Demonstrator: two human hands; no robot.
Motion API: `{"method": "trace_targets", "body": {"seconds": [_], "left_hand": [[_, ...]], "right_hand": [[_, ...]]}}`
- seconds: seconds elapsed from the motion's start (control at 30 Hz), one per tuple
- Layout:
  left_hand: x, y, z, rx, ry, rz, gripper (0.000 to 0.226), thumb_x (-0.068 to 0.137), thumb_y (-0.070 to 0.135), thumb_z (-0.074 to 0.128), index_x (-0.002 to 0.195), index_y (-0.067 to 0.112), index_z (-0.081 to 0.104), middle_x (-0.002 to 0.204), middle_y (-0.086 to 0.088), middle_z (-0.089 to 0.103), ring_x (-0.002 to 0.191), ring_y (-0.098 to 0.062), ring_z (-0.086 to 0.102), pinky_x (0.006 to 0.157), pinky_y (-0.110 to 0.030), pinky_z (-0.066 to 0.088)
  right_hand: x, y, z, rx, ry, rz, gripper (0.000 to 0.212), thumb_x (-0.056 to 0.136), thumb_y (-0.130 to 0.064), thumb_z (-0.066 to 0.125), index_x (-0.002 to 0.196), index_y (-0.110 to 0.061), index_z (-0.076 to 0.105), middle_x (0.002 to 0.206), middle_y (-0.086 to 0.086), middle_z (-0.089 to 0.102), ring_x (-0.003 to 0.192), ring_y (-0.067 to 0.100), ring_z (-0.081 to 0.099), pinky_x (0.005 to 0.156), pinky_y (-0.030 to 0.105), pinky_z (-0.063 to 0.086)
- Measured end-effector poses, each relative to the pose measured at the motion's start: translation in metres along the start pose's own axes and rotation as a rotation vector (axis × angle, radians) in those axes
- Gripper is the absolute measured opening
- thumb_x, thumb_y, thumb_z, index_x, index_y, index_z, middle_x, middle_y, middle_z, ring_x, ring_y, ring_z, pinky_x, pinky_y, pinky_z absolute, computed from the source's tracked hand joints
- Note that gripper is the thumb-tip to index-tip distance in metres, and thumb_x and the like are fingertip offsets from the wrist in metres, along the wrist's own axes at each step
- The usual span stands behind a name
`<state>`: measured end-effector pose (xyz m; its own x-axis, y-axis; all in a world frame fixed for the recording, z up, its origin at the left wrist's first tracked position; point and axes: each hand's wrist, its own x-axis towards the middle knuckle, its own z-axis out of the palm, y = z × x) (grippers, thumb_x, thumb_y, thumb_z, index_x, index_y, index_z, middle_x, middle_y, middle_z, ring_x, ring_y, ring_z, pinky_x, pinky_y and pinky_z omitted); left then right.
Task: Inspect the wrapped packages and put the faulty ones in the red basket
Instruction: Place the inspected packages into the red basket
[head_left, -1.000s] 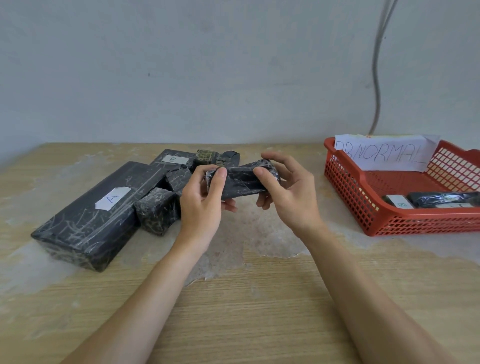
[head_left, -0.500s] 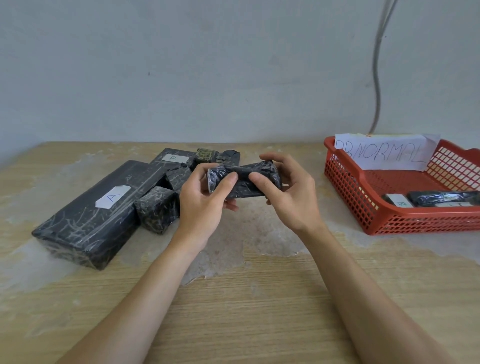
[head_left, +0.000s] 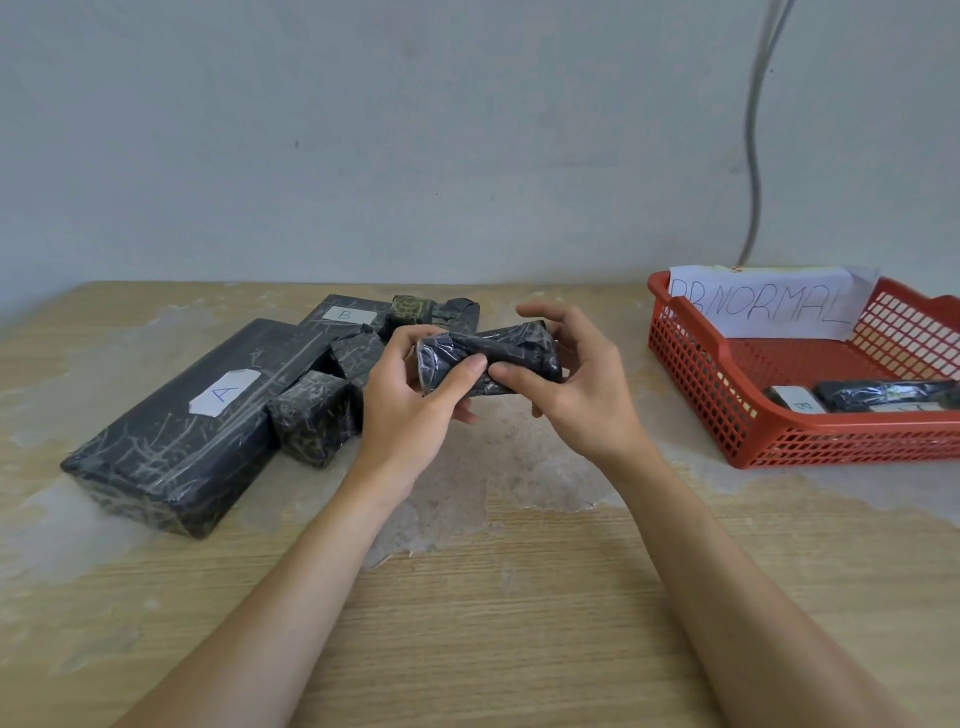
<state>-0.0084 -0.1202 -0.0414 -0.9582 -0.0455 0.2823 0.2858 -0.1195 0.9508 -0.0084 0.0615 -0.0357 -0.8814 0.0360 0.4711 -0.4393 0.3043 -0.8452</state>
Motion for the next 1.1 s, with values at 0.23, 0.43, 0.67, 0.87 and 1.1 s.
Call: {"method": "trace_targets", "body": {"seconds": [0.23,0.43,0.67,0.87,1.1], "left_hand": [[0.000,-0.003,-0.001,-0.011,-0.041,0.010,0.039,0.089,0.009,0.085,0.120,0.014,0.063,0.101,-0.001,0.078,0.084,-0.022,0.077,0.066,-0.043,0.064],[-0.001,0.007,0.000,-0.272,-0.165,-0.070,0.048,0.095,0.049,0.064,0.128,0.015,0.062,0.109,-0.014,0.073,0.084,-0.027,0.072,0.070,-0.044,0.062],[-0.006,0.012,0.004,-0.222,-0.140,-0.026,0.027,0.094,0.022,0.071,0.116,0.007,0.072,0.112,-0.011,0.079,0.092,-0.031,0.079,0.068,-0.033,0.065],[-0.009,0.008,0.005,-0.149,-0.153,-0.003,0.028,0.098,0.011,0.070,0.125,0.006,0.073,0.113,-0.007,0.081,0.104,-0.027,0.079,0.078,-0.039,0.066],[-0.009,0.006,0.009,-0.126,-0.056,0.009,0.014,0.101,0.009,0.068,0.109,0.011,0.079,0.101,-0.001,0.082,0.098,-0.022,0.080,0.073,-0.038,0.067]], "right_hand": [[0.000,-0.003,-0.004,0.062,0.019,0.015,0.037,0.093,-0.036,0.079,0.127,-0.025,0.069,0.090,-0.008,0.072,0.067,0.009,0.064,0.057,0.032,0.052],[0.003,-0.008,-0.007,0.197,0.068,0.091,0.019,0.106,-0.020,0.065,0.124,-0.015,0.067,0.087,0.016,0.068,0.060,0.022,0.060,0.047,0.035,0.048],[0.002,0.001,-0.007,-0.072,0.085,0.135,0.045,0.096,-0.062,0.062,0.136,-0.041,0.060,0.137,-0.013,0.065,0.116,0.014,0.070,0.084,0.041,0.065],[-0.003,-0.009,-0.004,-0.076,-0.080,0.083,0.054,0.086,-0.070,0.064,0.131,-0.040,0.067,0.124,-0.015,0.073,0.120,0.009,0.067,0.100,0.049,0.058],[-0.005,-0.010,0.002,-0.017,-0.085,0.081,0.040,0.088,-0.060,0.063,0.120,-0.038,0.073,0.122,-0.012,0.074,0.118,0.012,0.068,0.102,0.051,0.056]]}}
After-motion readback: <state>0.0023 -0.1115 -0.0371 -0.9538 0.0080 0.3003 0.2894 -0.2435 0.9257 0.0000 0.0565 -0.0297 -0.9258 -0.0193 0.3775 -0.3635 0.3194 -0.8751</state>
